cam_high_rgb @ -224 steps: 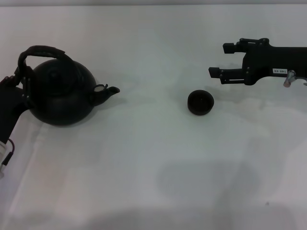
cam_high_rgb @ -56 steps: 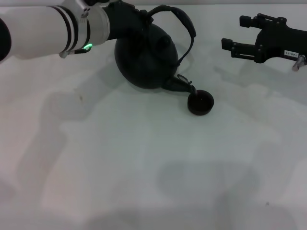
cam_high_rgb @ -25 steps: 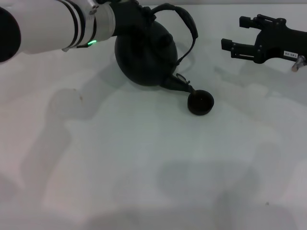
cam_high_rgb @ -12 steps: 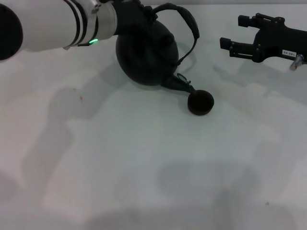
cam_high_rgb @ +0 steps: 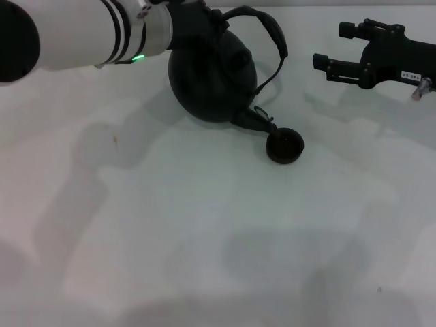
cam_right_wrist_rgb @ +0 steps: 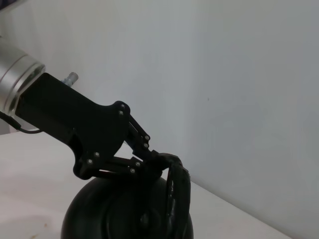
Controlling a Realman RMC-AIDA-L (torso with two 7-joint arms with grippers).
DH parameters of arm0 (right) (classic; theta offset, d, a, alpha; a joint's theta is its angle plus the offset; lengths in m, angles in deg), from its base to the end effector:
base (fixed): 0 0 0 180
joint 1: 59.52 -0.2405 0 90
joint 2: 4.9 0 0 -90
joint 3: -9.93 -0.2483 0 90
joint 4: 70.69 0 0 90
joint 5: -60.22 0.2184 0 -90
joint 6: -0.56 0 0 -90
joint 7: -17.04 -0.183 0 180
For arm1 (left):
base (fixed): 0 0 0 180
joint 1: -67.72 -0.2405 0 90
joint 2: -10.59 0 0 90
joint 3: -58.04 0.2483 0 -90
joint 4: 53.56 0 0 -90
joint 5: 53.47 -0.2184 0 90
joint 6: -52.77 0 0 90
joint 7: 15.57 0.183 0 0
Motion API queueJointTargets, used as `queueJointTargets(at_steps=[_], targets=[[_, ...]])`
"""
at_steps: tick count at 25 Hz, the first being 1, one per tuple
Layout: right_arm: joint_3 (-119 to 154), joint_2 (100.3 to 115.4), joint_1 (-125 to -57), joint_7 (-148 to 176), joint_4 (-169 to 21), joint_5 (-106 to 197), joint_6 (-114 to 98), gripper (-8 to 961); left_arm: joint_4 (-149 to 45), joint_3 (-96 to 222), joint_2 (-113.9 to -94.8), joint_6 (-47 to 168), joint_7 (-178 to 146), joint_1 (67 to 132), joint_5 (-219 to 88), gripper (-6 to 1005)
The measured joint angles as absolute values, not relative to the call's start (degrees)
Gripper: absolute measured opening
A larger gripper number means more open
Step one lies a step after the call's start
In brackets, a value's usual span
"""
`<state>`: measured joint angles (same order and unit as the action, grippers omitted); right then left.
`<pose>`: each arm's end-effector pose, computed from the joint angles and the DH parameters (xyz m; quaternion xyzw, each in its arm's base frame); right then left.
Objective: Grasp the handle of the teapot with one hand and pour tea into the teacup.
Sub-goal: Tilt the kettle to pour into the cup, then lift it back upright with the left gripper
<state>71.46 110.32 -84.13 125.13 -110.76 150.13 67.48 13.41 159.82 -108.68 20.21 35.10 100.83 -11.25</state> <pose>0.2624 0.3888 -0.0134 -0.9194 0.1747 0.2132 0.2807 -0.1234 0.4318 -0.0975 -0.9368 -0.0472 -0.0062 0.3465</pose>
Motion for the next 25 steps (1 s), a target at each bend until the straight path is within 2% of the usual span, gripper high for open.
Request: queueJointTargets(at_steps=[25], targets=[[71.45, 110.32, -85.12, 126.21, -108.62, 150.44, 66.79, 828, 13.38, 160.44, -108.67, 17.78, 32.60, 102.96, -15.44, 134]])
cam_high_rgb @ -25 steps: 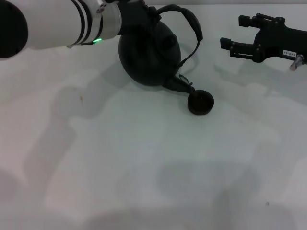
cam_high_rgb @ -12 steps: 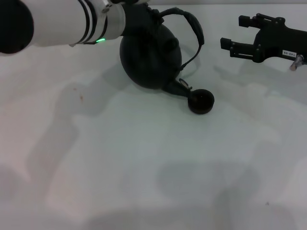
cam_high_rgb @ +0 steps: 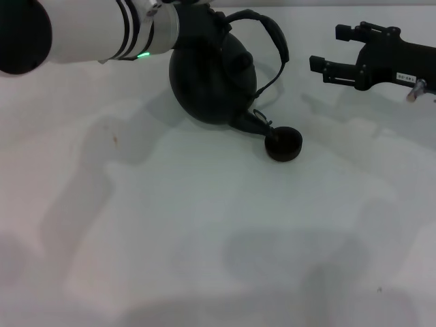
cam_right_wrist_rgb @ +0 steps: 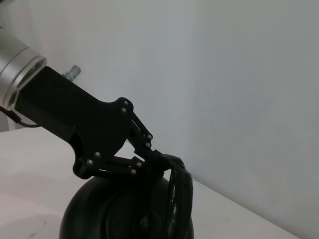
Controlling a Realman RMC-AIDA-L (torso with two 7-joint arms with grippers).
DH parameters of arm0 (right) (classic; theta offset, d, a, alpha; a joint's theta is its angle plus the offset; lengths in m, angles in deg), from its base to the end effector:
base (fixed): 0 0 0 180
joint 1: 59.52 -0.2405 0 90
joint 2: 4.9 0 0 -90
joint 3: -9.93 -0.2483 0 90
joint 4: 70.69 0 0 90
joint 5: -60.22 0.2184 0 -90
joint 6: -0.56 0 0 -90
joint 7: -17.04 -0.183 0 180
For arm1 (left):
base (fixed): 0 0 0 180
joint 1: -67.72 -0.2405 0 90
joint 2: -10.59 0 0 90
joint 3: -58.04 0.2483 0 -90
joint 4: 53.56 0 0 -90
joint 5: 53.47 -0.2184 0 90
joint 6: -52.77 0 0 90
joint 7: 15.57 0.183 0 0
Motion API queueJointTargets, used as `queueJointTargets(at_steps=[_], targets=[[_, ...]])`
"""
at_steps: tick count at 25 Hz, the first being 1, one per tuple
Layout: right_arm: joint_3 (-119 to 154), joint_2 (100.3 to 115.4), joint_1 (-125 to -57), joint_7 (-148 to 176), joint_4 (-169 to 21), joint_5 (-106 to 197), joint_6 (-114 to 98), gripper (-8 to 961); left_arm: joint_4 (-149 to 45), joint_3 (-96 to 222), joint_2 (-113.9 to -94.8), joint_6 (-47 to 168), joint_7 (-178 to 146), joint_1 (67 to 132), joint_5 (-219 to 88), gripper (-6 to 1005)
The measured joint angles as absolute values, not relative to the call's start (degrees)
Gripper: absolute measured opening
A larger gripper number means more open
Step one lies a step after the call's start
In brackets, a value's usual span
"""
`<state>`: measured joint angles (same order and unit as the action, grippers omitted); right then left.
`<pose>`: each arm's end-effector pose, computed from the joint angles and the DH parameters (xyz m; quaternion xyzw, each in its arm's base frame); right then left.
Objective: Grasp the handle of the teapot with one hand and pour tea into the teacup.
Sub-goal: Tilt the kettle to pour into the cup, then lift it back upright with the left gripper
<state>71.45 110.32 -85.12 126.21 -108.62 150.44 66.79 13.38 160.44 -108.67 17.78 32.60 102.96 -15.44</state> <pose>0.2638 0.3905 -0.0188 -0.9195 0.1776 0.2113 0.2797 -0.1177 0.4327 -0.1011 -0.9401 -0.0284 0.0197 0.3392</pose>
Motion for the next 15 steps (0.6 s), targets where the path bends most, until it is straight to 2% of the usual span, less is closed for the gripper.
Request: queueJointTargets(at_steps=[15], targets=[[71.45, 110.32, -86.08, 126.74, -107.79, 150.92, 66.56, 829, 15.90, 160.43, -108.65, 17.86, 32.21, 102.68, -15.88, 133]])
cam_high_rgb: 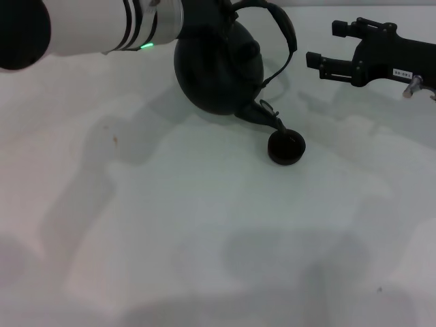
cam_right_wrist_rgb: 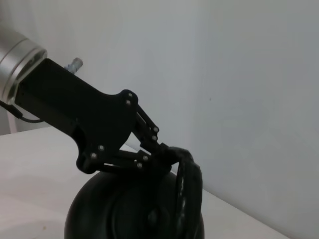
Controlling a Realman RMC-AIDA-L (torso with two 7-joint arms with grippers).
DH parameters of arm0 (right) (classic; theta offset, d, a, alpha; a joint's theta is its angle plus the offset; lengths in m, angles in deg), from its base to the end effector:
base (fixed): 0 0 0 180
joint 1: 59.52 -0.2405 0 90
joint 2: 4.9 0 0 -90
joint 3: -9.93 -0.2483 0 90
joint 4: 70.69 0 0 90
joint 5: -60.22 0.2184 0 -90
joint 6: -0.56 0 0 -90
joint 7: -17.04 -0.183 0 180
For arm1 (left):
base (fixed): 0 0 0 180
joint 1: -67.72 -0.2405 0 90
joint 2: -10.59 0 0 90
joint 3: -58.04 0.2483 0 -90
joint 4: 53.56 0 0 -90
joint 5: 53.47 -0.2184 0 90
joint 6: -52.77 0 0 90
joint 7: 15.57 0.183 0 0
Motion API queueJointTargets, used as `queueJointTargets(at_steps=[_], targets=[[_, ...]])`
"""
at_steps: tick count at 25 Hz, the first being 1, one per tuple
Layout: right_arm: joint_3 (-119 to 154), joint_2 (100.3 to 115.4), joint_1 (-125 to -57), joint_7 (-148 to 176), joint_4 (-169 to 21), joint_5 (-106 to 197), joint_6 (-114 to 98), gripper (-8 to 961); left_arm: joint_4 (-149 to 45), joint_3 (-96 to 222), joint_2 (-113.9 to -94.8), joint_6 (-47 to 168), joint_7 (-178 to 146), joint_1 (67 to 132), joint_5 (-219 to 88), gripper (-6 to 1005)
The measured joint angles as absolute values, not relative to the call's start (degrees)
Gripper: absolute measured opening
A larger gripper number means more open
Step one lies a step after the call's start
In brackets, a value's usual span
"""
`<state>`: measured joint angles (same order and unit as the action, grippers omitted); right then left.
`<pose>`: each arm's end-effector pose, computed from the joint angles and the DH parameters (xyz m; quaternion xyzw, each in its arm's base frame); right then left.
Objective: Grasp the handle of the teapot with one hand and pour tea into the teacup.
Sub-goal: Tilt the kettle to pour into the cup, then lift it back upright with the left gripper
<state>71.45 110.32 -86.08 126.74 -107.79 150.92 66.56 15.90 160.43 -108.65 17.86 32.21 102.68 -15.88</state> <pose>0.2596 0.3941 -0.0203 -0.9197 0.1738 0.2145 0.2792 -0.1045 0.4329 -0.0955 -0.9378 -0.0172 0.0058 0.3467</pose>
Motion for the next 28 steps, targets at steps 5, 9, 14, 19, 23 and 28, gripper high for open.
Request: queueJointTargets(at_steps=[5, 9, 14, 19, 23, 28], targets=[[71.46, 110.27, -85.96, 126.73, -107.71, 150.93, 66.56, 829, 16.41, 160.44, -108.68, 17.83, 32.15, 102.53, -16.40, 133], [71.45, 110.21, -85.80, 126.72, -107.69, 150.92, 66.56, 829, 16.59, 160.49, -108.76, 17.43, 31.93, 102.45, -16.50, 133], [71.45, 110.14, -85.65, 126.74, -107.68, 150.92, 66.57, 829, 17.17, 161.26, -108.72, 17.12, 30.88, 102.43, -17.18, 133], [71.45, 110.14, -85.63, 126.82, -107.68, 150.92, 66.57, 829, 17.37, 161.97, -108.72, 17.02, 28.75, 102.49, -19.35, 133], [71.45, 110.14, -85.62, 127.08, -107.41, 150.92, 66.57, 829, 17.37, 162.01, -108.67, 16.93, 28.33, 102.53, -19.79, 132], [71.45, 110.14, -85.62, 127.48, -107.02, 150.92, 66.56, 829, 17.37, 162.02, -108.67, 17.12, 27.60, 102.36, -19.64, 132]])
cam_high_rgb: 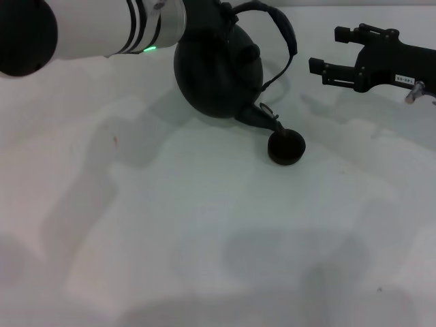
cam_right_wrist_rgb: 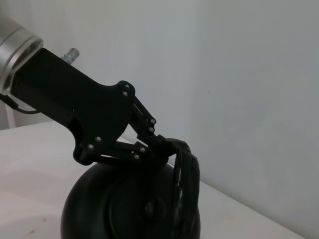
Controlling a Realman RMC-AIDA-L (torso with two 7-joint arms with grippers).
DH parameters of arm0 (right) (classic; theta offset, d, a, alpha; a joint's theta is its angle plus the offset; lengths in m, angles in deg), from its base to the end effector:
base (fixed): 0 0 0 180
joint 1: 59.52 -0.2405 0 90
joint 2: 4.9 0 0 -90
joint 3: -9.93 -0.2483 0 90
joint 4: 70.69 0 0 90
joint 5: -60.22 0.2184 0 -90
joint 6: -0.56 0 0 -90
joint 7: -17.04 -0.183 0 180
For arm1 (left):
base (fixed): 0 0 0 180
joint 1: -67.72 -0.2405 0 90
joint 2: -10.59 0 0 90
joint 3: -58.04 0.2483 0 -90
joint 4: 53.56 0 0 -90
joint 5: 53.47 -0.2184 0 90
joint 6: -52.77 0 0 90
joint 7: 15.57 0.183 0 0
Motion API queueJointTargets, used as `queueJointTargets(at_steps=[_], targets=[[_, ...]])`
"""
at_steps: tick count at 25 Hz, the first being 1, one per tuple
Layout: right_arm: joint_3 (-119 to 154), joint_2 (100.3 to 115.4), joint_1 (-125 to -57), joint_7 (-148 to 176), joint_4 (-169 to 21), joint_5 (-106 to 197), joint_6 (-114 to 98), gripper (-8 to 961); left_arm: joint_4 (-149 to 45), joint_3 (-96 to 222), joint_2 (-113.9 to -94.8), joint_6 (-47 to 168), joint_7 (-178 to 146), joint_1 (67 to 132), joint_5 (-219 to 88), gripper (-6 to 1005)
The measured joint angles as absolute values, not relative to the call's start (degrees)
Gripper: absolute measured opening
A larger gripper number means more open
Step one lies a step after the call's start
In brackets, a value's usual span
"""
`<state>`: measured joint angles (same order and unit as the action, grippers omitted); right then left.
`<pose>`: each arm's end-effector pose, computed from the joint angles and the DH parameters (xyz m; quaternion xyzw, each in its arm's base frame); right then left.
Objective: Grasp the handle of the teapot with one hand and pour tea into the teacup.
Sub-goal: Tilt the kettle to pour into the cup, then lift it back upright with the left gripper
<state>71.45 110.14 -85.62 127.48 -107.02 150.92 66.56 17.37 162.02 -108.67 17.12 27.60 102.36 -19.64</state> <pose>0.2661 0.3905 -0.0214 -0.9199 0.1772 0.2098 0.2798 -0.1031 0.4289 -0.0977 -0.9369 -0.0217 0.0140 0.3485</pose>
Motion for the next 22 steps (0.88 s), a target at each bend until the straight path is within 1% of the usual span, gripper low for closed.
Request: queueJointTargets(at_steps=[8, 16, 22], targets=[[71.45, 110.14, -85.62, 127.51, -106.98, 150.92, 65.92, 829, 17.86, 162.02, -108.61, 19.11, 26.22, 99.84, -14.08, 133], [71.45, 109.95, -85.62, 127.29, -106.87, 150.58, 65.77, 829, 19.38, 161.31, -108.40, 24.04, 30.45, 92.02, -3.77, 134], [71.55, 109.89, -85.73, 127.23, -106.21, 150.45, 65.77, 829, 19.26, 159.20, -108.37, 26.93, 37.84, 87.36, 6.75, 133]])
